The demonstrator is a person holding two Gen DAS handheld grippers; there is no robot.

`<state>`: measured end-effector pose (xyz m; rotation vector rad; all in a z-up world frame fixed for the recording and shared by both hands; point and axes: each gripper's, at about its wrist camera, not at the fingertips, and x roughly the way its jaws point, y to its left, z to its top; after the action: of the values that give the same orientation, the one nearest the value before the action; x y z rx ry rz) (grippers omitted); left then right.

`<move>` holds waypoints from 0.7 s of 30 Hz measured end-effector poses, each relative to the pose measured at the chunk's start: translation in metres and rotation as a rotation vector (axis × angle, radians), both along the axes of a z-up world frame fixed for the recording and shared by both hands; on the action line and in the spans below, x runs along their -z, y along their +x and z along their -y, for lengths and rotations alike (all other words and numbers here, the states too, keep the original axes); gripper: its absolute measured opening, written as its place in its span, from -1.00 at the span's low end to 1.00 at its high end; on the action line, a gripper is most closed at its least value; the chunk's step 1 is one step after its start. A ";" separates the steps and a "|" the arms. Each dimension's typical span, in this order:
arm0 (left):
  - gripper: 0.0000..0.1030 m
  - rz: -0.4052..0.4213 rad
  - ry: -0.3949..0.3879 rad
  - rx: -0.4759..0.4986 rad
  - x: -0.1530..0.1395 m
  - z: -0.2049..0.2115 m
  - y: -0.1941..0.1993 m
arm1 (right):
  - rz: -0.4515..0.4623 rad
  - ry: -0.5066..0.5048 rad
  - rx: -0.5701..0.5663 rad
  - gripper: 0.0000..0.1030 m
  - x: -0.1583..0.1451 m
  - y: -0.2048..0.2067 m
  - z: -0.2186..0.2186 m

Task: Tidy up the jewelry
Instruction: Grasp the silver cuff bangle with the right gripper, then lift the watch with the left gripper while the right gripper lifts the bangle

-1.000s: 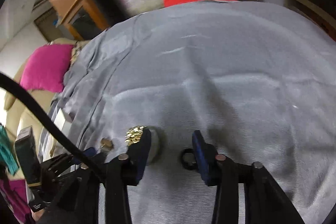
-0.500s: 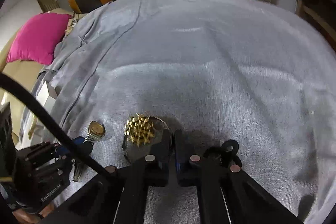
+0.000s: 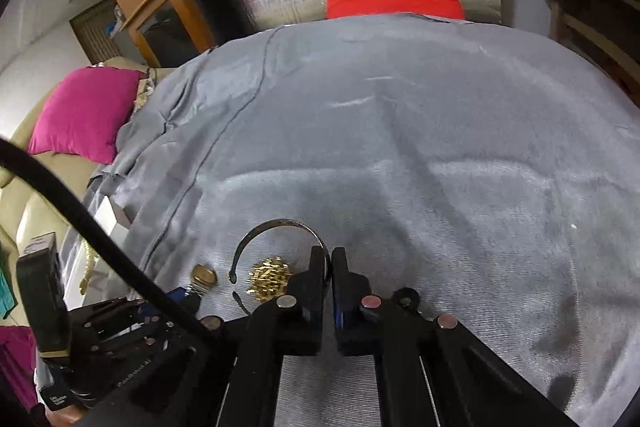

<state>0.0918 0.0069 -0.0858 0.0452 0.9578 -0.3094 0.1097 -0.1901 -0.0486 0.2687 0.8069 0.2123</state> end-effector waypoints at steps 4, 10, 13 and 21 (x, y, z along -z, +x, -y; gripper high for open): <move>-0.82 -0.002 -0.013 -0.008 -0.001 -0.001 0.000 | -0.008 0.005 0.013 -0.92 0.001 0.001 0.006; -0.84 0.000 -0.010 -0.004 -0.002 0.000 0.000 | -0.014 0.016 0.029 -0.92 0.002 0.001 0.012; -0.84 0.002 -0.004 -0.002 -0.002 0.000 0.000 | -0.015 0.019 0.031 -0.92 0.002 -0.001 0.012; -0.83 0.007 0.011 0.000 -0.002 0.002 -0.001 | -0.015 0.023 0.049 -0.92 -0.002 -0.009 0.015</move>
<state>0.0905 0.0053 -0.0842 0.0563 0.9529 -0.3033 0.1003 -0.2048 -0.0469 0.3119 0.8126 0.1734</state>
